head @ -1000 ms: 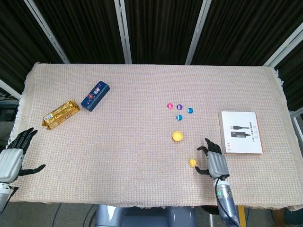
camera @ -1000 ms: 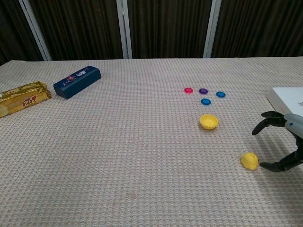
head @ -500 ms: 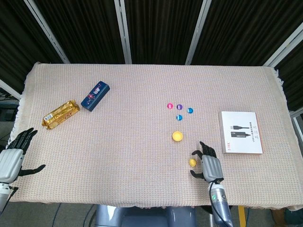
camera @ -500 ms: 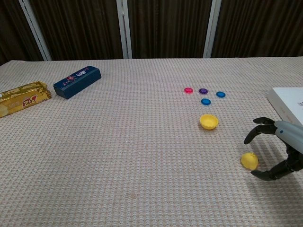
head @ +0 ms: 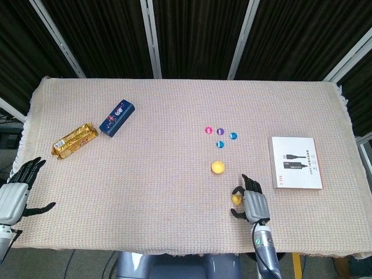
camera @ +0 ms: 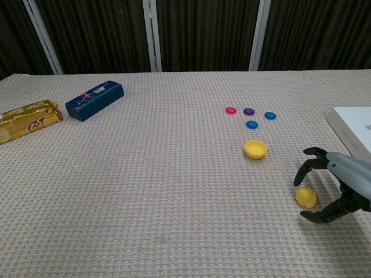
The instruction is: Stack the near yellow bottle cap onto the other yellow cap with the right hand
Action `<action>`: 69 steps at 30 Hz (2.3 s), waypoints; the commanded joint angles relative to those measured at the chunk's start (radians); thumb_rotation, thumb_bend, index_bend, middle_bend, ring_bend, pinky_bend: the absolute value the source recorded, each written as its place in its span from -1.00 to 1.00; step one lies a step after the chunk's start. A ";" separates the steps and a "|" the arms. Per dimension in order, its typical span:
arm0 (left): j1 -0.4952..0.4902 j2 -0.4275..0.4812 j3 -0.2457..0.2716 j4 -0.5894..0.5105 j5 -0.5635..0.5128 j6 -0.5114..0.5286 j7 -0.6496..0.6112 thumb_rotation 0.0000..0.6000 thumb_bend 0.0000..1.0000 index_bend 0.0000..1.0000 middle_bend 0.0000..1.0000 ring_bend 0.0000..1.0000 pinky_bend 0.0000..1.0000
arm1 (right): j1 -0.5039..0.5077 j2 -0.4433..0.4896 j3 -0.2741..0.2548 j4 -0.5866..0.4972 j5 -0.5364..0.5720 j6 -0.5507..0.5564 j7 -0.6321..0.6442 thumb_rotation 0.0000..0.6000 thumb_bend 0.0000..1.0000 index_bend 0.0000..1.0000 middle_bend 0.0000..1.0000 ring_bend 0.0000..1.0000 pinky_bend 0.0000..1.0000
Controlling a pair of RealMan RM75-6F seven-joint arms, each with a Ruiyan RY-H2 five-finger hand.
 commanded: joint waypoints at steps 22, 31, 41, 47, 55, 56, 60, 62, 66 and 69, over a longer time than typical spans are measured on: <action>-0.001 0.001 0.000 -0.001 -0.001 -0.003 -0.005 1.00 -0.92 -1.00 -1.00 -1.00 -0.65 | 0.013 0.002 0.015 0.012 0.021 -0.030 -0.010 1.00 -0.44 -0.09 -1.00 -1.00 -1.00; -0.001 0.002 0.000 -0.002 0.000 -0.002 -0.004 1.00 -0.92 -1.00 -1.00 -1.00 -0.65 | 0.024 -0.006 0.025 0.029 0.037 -0.040 -0.024 1.00 -0.44 -0.12 -1.00 -1.00 -1.00; -0.001 0.002 0.001 -0.001 0.003 -0.001 -0.005 1.00 -0.92 -1.00 -1.00 -1.00 -0.65 | 0.029 0.003 0.025 0.032 0.047 -0.058 -0.020 1.00 -0.44 -0.29 -1.00 -1.00 -1.00; -0.001 0.003 0.002 -0.003 0.003 -0.001 -0.004 1.00 -0.93 -1.00 -1.00 -1.00 -0.65 | 0.033 0.011 0.023 0.036 0.057 -0.067 -0.029 1.00 -0.44 -0.38 -1.00 -1.00 -1.00; -0.002 0.004 0.002 -0.003 0.003 -0.003 -0.004 1.00 -0.92 -1.00 -1.00 -1.00 -0.65 | 0.035 0.011 0.028 0.043 0.062 -0.063 -0.028 1.00 -0.44 -0.24 -1.00 -1.00 -1.00; -0.002 0.004 0.002 -0.004 0.003 -0.003 -0.004 1.00 -0.92 -1.00 -1.00 -1.00 -0.65 | 0.034 0.011 0.028 0.044 0.062 -0.061 -0.027 1.00 -0.44 -0.21 -1.00 -1.00 -1.00; -0.001 0.003 0.003 -0.004 0.004 -0.002 -0.003 1.00 -0.92 -1.00 -1.00 -1.00 -0.65 | 0.033 0.007 0.030 0.052 0.062 -0.052 -0.027 1.00 -0.44 -0.13 -1.00 -1.00 -1.00; -0.001 0.004 0.003 -0.004 0.004 -0.003 -0.004 1.00 -0.92 -1.00 -1.00 -1.00 -0.65 | 0.032 0.007 0.031 0.055 0.061 -0.049 -0.026 1.00 -0.44 -0.10 -1.00 -1.00 -1.00; -0.002 0.004 0.003 -0.005 0.003 -0.004 -0.004 1.00 -0.92 -1.00 -1.00 -1.00 -0.65 | 0.030 0.006 0.033 0.057 0.063 -0.046 -0.021 1.00 -0.44 -0.06 -1.00 -1.00 -1.00; -0.001 0.004 0.003 -0.004 0.003 -0.003 -0.003 1.00 -0.92 -1.00 -1.00 -1.00 -0.65 | 0.030 0.005 0.033 0.058 0.062 -0.045 -0.019 1.00 -0.44 -0.02 -1.00 -1.00 -1.00</action>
